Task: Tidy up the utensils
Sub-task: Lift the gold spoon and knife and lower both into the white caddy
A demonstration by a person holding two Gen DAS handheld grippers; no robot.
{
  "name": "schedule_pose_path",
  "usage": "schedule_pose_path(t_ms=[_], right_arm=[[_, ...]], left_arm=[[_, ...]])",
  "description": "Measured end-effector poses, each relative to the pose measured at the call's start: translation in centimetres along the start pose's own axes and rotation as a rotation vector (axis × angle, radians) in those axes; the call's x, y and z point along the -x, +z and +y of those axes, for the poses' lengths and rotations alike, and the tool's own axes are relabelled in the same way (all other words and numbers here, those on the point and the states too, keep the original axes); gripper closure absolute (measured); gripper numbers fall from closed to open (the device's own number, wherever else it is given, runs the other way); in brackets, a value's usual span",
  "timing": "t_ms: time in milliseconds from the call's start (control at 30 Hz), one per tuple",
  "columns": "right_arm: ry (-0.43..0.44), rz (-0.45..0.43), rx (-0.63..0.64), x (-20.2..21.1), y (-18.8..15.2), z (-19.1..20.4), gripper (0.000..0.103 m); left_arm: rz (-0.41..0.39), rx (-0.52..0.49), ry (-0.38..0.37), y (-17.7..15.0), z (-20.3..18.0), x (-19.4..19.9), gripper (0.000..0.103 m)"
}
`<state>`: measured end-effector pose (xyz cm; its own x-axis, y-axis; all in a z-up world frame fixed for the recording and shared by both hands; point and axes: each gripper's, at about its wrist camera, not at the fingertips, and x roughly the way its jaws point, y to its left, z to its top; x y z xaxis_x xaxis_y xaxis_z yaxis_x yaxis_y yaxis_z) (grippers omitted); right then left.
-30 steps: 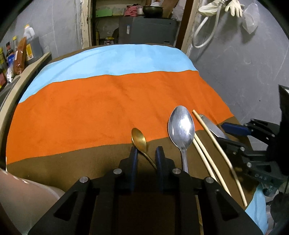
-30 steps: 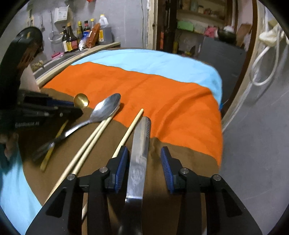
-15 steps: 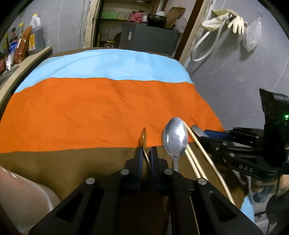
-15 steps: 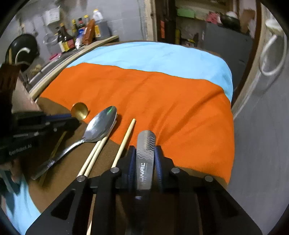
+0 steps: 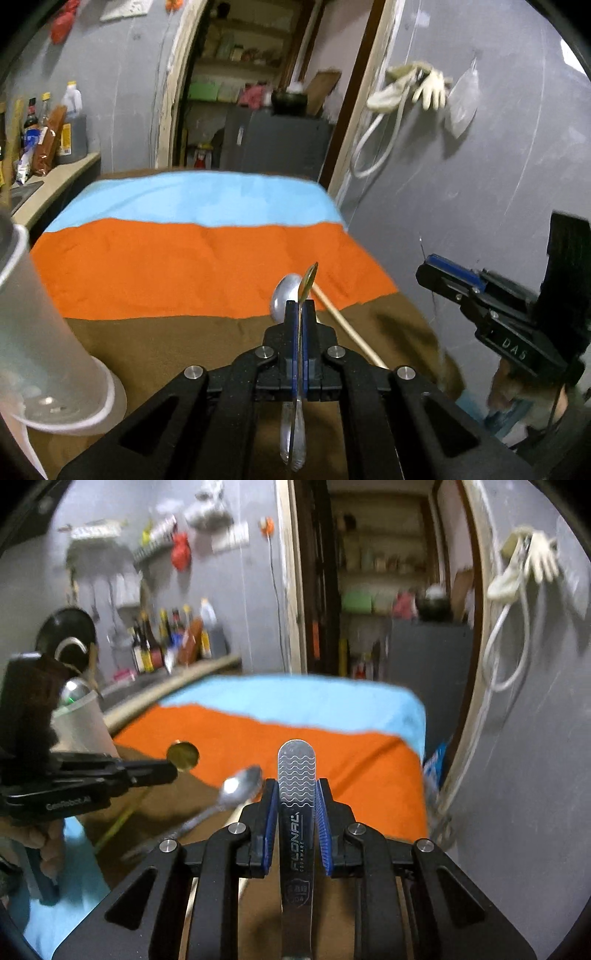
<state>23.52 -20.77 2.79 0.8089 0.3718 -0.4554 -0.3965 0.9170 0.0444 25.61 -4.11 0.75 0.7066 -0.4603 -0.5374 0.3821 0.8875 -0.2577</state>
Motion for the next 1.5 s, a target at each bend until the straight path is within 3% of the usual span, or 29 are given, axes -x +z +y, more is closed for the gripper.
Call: schedule_pose_path(t_ms=[300,467,667,767,1033,1133,1500], right_arm=[[0.055,-0.255,-0.004,2.9,3.0,2.9,0.086],[0.109,-0.339,0.003,3.6,5.7,5.1,0.086],[0.23,-0.398,-0.022,3.0,8.7,8.3,0.086],[0.294,-0.431,-0.039,2.3,10.0,10.1,0.086],[0.452,-0.505,-0.114,-0.4,12.5,14.5,0.086],[0.499,-0.525,-0.126,-1.4,12.6,15.9,0.086],[0.491,-0.547,-0.093,-4.3,11.8,18.7,0.086]], left_arm=[[-0.159,0.076,-0.058,2.1,0.5,6.0,0.103],[-0.255,0.099,-0.057,4.1,1.6,9.6,0.103],[-0.378,0.146,-0.009,6.0,4.9,14.3,0.103],[-0.437,0.186,0.056,6.4,7.6,16.5,0.103],[-0.562,0.287,0.18,6.2,14.6,20.3,0.103],[-0.634,0.311,0.183,5.6,16.9,21.0,0.103],[-0.744,0.352,0.198,5.6,21.3,22.5,0.103]])
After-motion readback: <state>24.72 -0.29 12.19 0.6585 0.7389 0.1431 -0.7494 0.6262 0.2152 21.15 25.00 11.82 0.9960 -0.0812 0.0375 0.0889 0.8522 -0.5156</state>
